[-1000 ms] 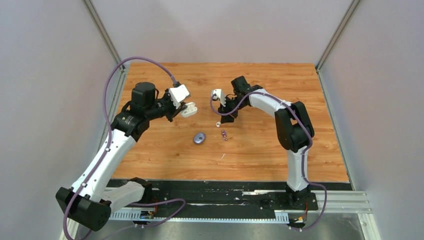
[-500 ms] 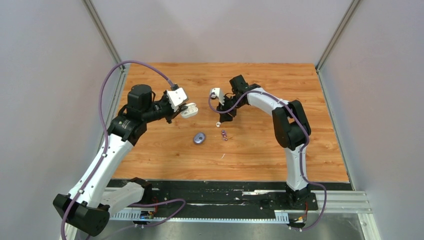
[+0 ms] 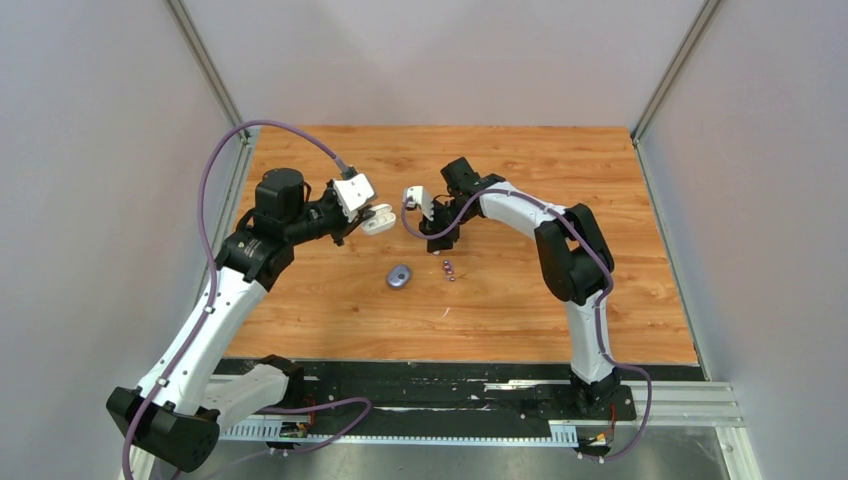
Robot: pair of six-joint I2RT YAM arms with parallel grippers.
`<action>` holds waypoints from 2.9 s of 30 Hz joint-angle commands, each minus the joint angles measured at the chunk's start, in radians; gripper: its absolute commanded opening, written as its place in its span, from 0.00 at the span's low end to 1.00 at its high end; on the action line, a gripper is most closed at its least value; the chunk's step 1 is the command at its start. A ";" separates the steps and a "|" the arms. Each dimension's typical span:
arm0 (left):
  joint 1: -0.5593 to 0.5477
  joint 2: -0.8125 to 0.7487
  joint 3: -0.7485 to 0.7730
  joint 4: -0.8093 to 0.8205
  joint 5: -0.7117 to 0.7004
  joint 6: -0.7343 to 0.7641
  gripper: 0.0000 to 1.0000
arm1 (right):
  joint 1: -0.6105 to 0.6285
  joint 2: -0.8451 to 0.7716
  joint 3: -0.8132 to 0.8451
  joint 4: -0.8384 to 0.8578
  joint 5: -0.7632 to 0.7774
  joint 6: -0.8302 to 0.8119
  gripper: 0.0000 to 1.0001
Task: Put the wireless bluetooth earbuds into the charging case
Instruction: Adjust the earbud at the center of the board.
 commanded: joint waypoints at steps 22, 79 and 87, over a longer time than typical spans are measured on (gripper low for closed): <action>0.006 0.014 0.012 0.053 -0.007 -0.039 0.00 | 0.030 0.049 -0.014 -0.036 0.134 -0.059 0.46; 0.006 0.178 0.195 -0.005 0.014 -0.143 0.00 | -0.557 -0.232 -0.156 -0.116 -0.188 0.575 0.46; 0.006 0.164 0.188 -0.010 0.012 -0.137 0.00 | -0.392 -0.165 -0.127 -0.103 0.066 0.586 0.45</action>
